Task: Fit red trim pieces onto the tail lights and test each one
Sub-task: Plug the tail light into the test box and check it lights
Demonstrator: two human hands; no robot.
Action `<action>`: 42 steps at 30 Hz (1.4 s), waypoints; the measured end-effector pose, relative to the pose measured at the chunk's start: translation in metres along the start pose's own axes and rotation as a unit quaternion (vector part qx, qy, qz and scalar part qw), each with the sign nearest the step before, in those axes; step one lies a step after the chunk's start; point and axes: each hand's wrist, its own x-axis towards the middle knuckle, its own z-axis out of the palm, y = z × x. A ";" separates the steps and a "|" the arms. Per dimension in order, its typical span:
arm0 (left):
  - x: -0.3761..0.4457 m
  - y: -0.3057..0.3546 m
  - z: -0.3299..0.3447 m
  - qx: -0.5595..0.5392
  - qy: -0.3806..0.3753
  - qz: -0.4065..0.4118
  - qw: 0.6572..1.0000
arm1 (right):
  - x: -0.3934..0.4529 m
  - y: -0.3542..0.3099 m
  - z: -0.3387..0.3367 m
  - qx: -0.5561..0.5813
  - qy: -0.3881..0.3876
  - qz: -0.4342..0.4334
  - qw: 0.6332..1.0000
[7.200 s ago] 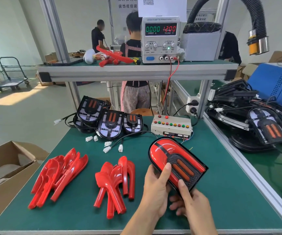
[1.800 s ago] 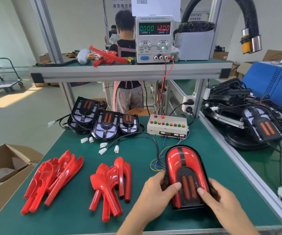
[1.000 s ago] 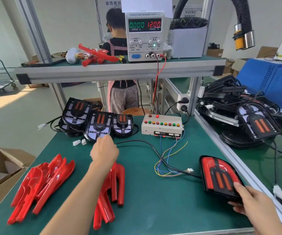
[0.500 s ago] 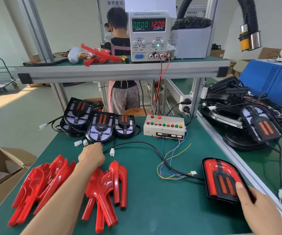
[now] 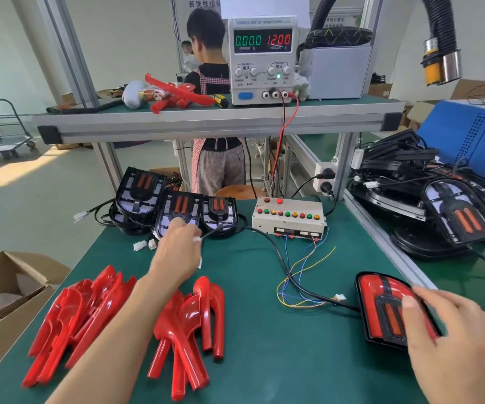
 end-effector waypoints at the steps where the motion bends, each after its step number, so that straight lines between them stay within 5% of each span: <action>1: -0.007 0.015 -0.004 -0.034 0.022 0.039 0.998 | 0.003 -0.010 0.001 0.046 -0.022 -0.019 0.999; 8: -0.068 0.120 -0.002 -0.258 0.054 0.302 0.916 | 0.041 -0.064 0.027 0.127 -0.207 -0.243 0.939; 12: -0.077 0.141 0.013 -0.428 0.021 0.232 0.873 | 0.062 -0.062 0.034 0.128 -0.272 -0.268 0.915; 15: -0.077 0.144 0.026 -0.548 -0.028 0.121 0.828 | 0.072 -0.057 0.029 0.171 -0.221 -0.236 0.931; 18: -0.072 0.137 0.052 -0.478 -0.027 0.062 0.875 | 0.076 -0.053 0.016 0.213 -0.140 -0.146 0.956; 21: -0.069 0.136 0.087 -0.240 -0.114 0.143 0.953 | 0.074 -0.053 0.009 0.239 -0.111 -0.097 0.960; 24: -0.073 0.147 0.119 -0.055 -0.192 0.217 0.956 | 0.069 -0.056 0.008 0.251 -0.112 -0.079 0.958; 28: -0.072 0.160 0.142 0.065 -0.162 0.225 0.959 | 0.068 -0.057 0.007 0.254 -0.132 -0.064 0.956; 36: -0.017 0.124 0.113 -0.098 -0.093 0.060 0.989 | 0.073 -0.049 0.010 0.226 -0.211 -0.052 0.950; 42: -0.002 0.099 0.076 -0.363 -0.163 0.038 0.916 | 0.068 -0.049 0.042 0.073 -0.327 -0.065 0.940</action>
